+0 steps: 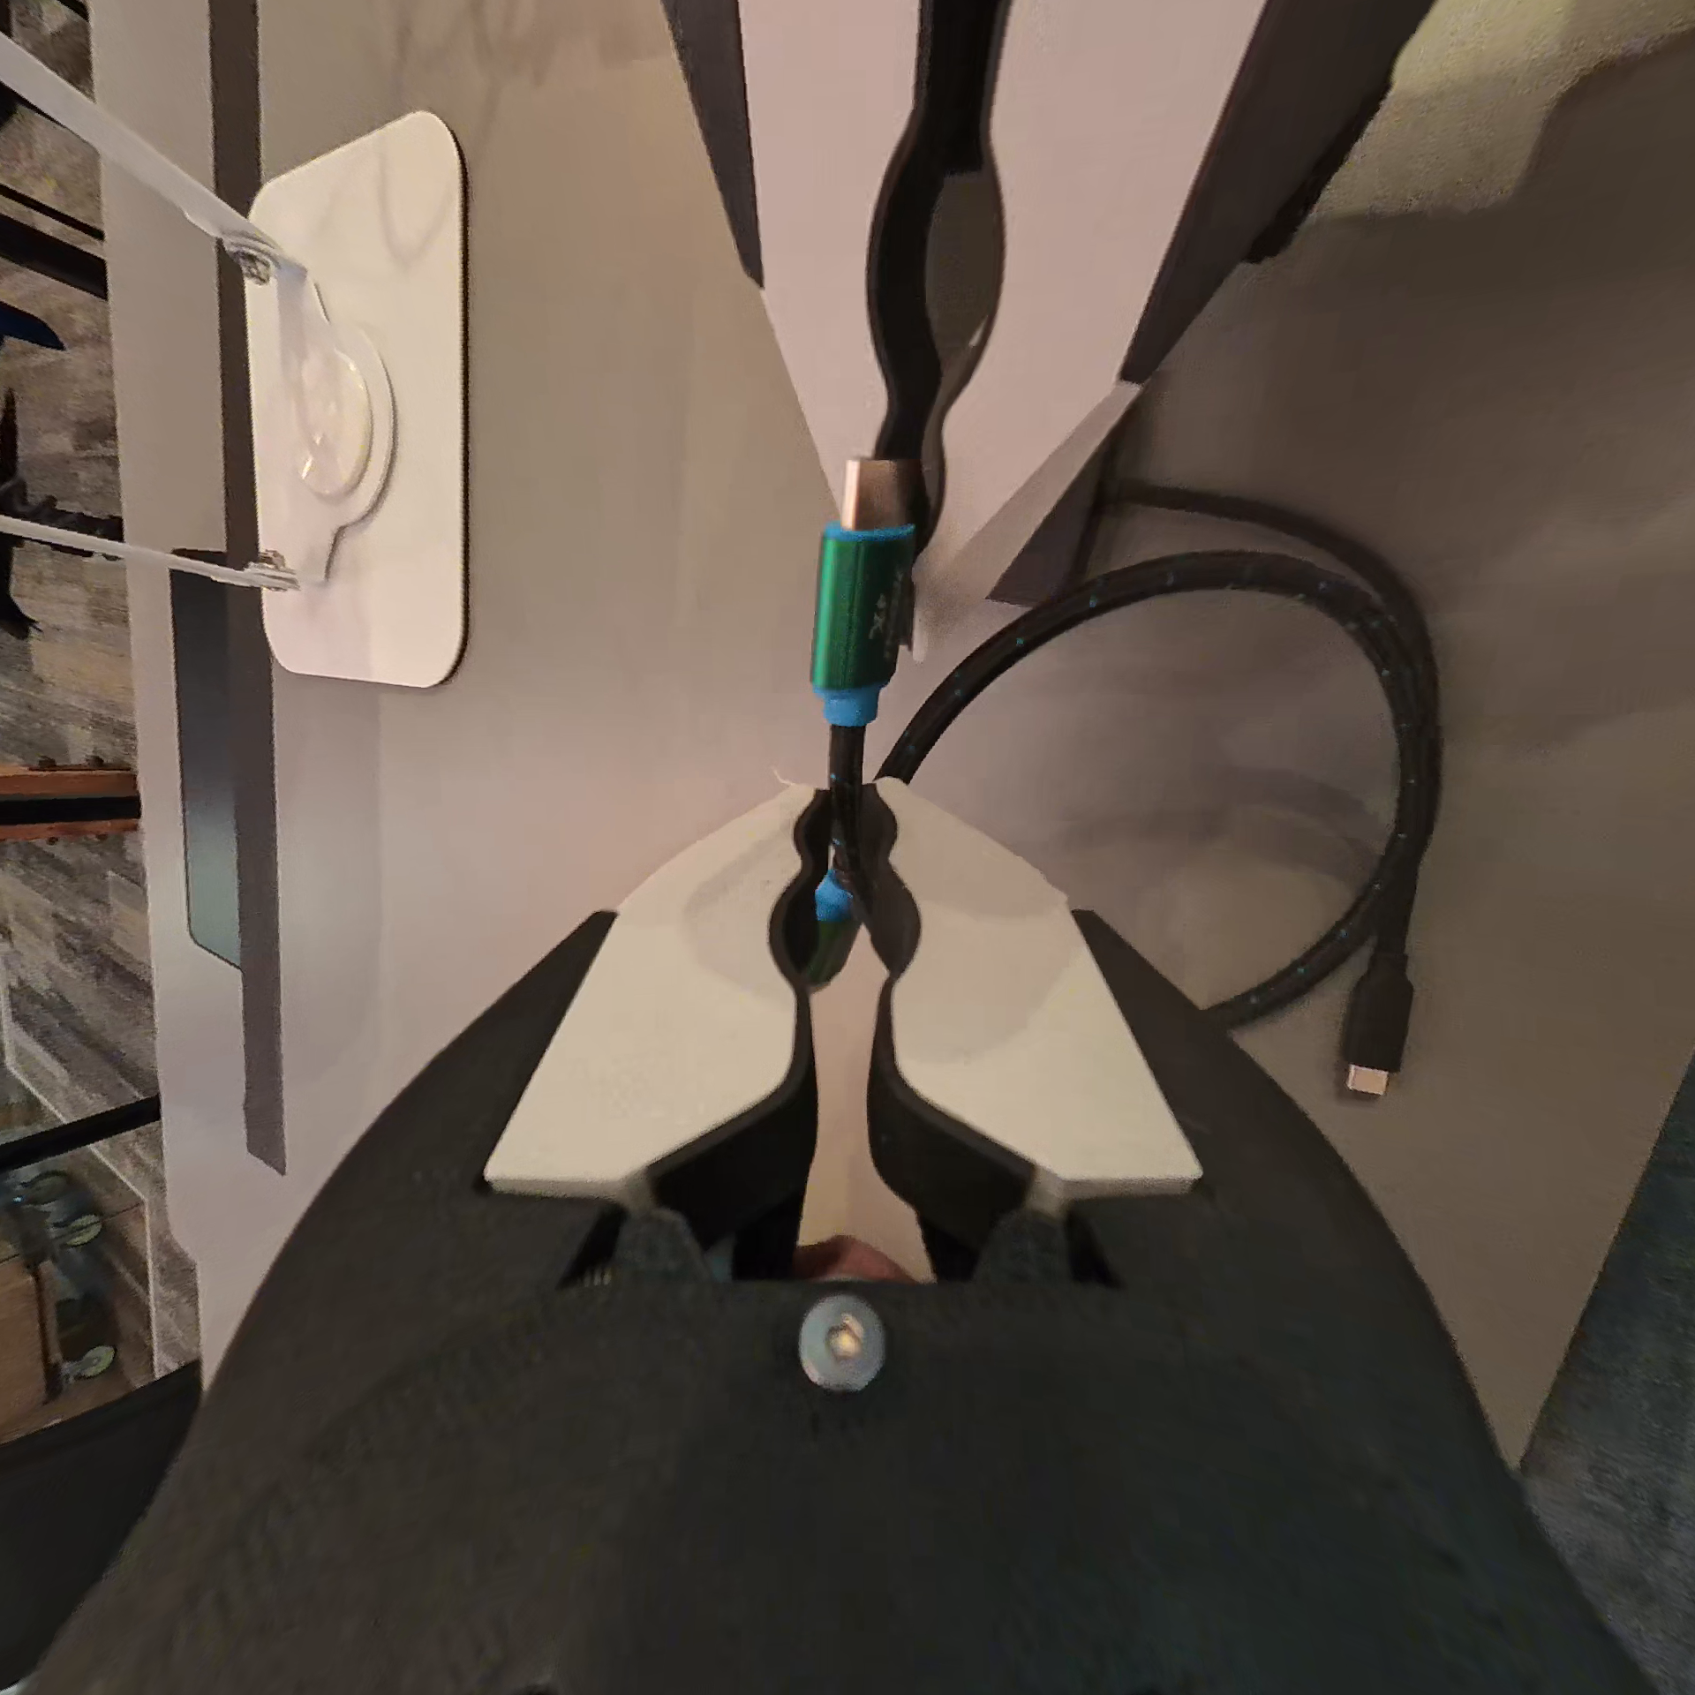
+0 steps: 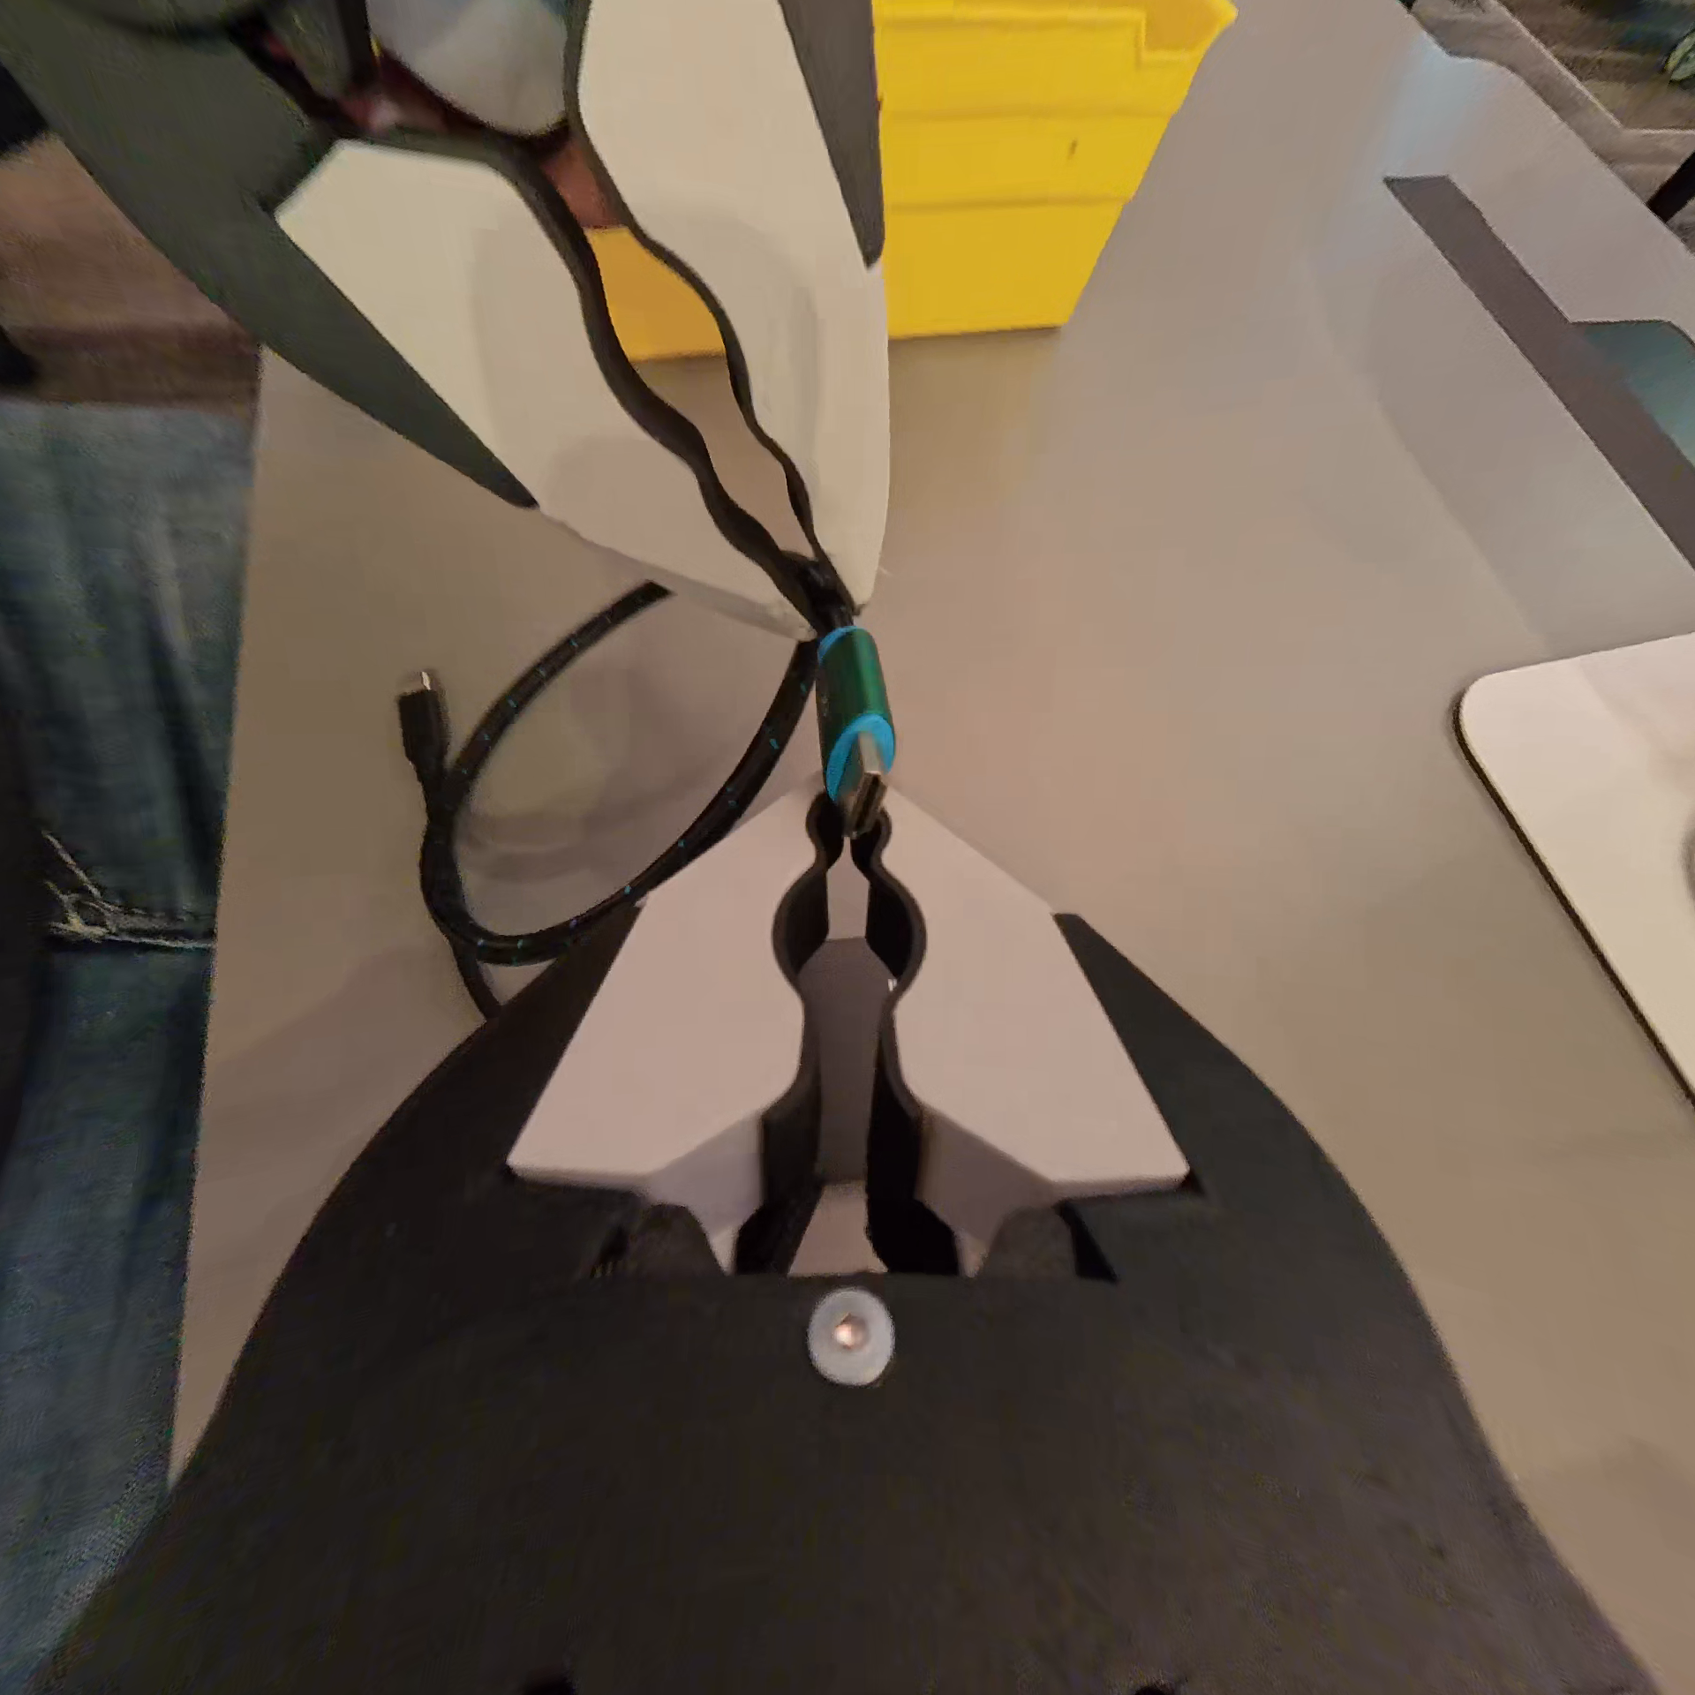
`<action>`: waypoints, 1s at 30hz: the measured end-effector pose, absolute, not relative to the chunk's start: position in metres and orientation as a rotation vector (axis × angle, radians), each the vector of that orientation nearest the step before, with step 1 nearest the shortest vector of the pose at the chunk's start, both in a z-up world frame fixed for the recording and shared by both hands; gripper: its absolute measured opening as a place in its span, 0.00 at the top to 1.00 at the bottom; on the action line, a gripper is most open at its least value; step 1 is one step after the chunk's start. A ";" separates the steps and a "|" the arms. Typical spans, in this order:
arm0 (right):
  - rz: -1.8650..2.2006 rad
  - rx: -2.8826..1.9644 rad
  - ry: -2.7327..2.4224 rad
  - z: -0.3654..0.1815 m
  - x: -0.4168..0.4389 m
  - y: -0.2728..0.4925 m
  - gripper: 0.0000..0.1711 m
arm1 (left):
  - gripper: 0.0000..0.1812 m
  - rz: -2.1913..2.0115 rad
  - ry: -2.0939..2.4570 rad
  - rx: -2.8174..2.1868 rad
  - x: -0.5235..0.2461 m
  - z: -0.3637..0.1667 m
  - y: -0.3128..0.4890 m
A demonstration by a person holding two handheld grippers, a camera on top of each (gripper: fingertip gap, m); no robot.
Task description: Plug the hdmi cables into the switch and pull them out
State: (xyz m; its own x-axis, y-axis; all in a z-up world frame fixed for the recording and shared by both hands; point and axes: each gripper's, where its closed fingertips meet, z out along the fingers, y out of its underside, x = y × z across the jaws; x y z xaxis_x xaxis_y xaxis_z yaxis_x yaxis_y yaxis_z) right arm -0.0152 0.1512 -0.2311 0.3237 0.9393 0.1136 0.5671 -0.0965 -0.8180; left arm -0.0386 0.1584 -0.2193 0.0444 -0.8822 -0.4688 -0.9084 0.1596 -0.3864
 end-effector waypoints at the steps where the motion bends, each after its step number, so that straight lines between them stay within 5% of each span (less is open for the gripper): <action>1: 0.600 -1.772 -1.337 -0.228 -0.016 0.150 1.00 | 0.97 0.052 1.810 -1.700 -0.038 -0.218 0.159; 4: 0.653 -1.760 -1.299 -0.220 -0.019 0.150 1.00 | 0.97 0.049 1.800 -1.688 -0.038 -0.214 0.159; 7: 0.693 -1.760 -1.263 -0.214 -0.021 0.150 0.89 | 0.97 0.057 1.799 -1.682 -0.039 -0.212 0.160; 23: 0.864 -1.784 -1.149 -0.194 -0.022 0.146 0.96 | 0.96 0.020 1.759 -1.669 -0.034 -0.203 0.158; 30: 1.074 -1.784 -0.952 -0.179 -0.013 0.153 0.96 | 0.86 -0.010 1.682 -1.664 -0.043 -0.190 0.166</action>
State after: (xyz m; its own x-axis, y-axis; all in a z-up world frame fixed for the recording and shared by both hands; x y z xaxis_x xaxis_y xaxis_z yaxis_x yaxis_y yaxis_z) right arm -0.0130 0.1528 -0.1786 0.3483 0.8902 -0.2937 0.1844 -0.3723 -0.9096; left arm -0.0434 0.1659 -0.1904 0.1340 -0.8598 -0.4928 -0.8540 0.1521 -0.4976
